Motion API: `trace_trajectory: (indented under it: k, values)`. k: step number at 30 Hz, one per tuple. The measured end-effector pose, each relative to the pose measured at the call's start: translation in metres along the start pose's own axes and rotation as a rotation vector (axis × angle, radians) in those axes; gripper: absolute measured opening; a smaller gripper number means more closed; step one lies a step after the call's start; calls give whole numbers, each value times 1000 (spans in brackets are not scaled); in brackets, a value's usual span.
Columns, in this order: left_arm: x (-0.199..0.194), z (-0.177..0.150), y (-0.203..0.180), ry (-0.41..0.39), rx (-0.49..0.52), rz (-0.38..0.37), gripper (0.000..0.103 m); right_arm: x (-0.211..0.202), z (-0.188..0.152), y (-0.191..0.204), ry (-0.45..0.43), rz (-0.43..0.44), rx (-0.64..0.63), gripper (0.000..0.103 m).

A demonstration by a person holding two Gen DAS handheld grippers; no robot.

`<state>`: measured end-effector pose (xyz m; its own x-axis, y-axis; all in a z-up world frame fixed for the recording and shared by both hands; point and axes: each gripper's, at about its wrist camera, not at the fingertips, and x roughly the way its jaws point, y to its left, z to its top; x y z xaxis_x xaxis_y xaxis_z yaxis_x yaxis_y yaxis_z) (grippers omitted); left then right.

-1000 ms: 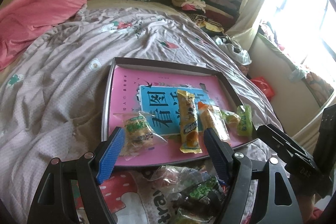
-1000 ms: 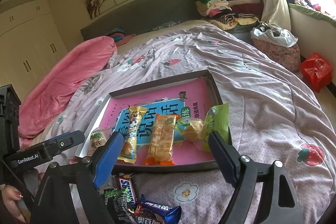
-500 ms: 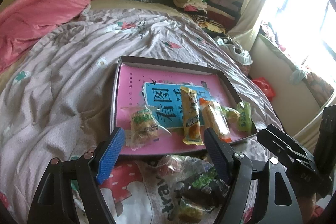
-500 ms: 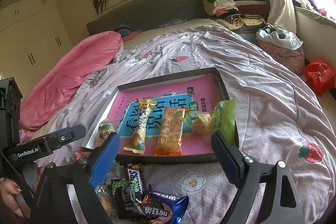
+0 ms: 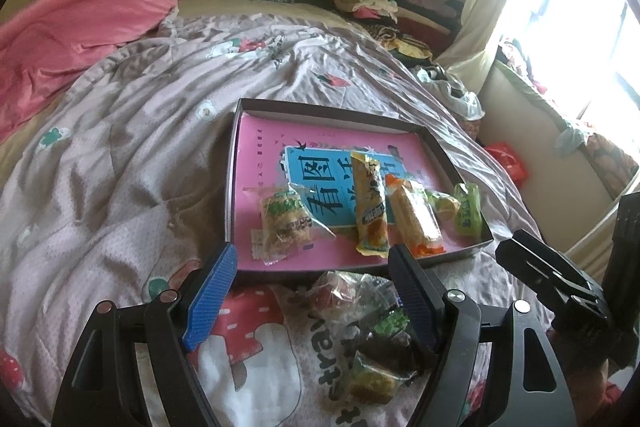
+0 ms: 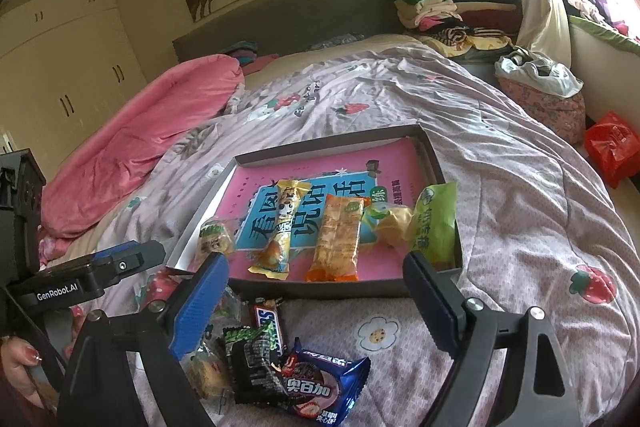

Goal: Organize snacks
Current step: 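Move both open tools toward the snack pile beside the tray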

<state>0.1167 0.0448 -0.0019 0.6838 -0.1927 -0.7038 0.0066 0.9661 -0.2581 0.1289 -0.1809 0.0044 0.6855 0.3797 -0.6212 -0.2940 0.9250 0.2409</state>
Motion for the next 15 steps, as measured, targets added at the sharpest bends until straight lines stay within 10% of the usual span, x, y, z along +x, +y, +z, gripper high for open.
trace_trajectory:
  k: [15]
  values:
    - [-4,-19,-1,40,28,9,79,-2,-7,7,23,23,-21,89]
